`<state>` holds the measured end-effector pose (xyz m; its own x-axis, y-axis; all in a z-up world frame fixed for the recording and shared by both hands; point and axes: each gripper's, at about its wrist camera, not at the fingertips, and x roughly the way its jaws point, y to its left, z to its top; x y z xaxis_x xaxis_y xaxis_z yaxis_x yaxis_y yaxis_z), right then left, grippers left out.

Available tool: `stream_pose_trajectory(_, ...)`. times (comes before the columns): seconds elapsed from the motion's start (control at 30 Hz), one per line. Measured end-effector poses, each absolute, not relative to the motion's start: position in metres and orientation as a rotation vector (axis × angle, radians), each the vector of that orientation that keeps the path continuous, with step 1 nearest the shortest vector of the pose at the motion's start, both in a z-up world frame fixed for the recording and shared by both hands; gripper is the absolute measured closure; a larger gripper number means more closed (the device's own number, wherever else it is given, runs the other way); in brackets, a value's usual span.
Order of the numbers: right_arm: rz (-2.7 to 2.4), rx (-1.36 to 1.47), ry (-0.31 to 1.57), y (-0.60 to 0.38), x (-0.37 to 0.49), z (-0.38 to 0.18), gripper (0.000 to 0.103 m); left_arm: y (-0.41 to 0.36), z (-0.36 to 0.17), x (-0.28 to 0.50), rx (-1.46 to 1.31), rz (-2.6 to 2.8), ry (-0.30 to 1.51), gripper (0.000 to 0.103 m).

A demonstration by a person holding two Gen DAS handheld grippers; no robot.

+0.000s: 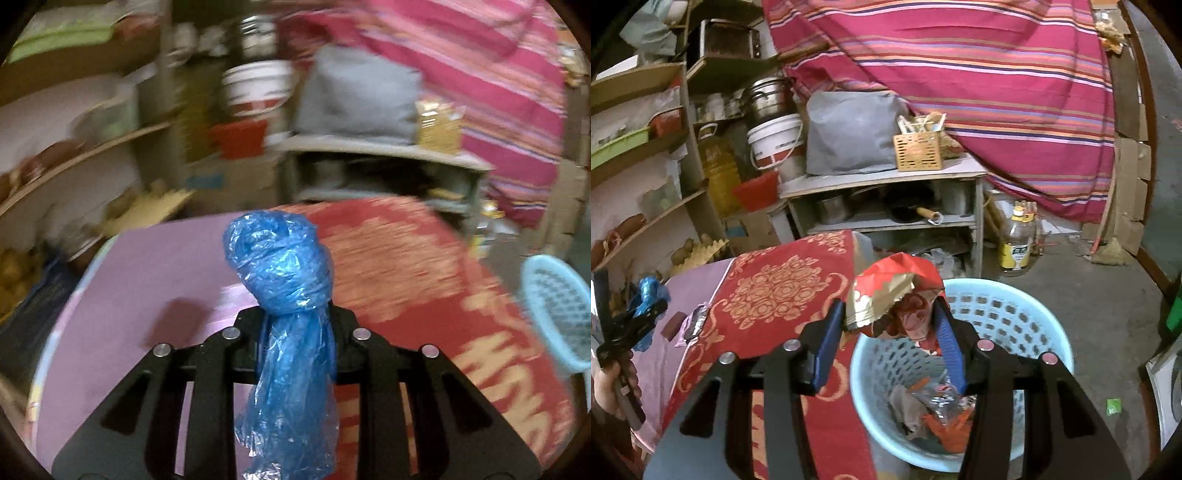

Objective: Collect trash
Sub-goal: 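Carry the blue bag to the basket with the left tool and open both tools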

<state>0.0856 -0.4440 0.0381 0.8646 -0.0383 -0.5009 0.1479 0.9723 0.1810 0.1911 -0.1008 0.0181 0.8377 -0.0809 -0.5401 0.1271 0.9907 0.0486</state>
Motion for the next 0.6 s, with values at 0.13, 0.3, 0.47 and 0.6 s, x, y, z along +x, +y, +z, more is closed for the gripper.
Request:
stream_pose_trajectory(0.13,-0.144,0.198,0.523,-0.461,0.076,0.037,0.054,-0.179,0.027,0.175,0.137,-0.272,0.519,0.081)
stream_pose_trajectory(0.3,-0.19,0.216,0.529,-0.489,0.065,0.032,0.054,-0.253,0.02,0.159,0.173,-0.425,0.519,0.081)
stream_pose_trajectory(0.47,-0.22,0.244,0.534,-0.513,0.057,0.026,0.054,-0.308,0.006,0.157,0.149,-0.543,0.55,0.08)
stream_pose_trajectory(0.6,-0.244,0.274,0.543,-0.532,0.053,0.02,0.054,-0.338,-0.008,0.159,0.142,-0.59,0.587,0.08)
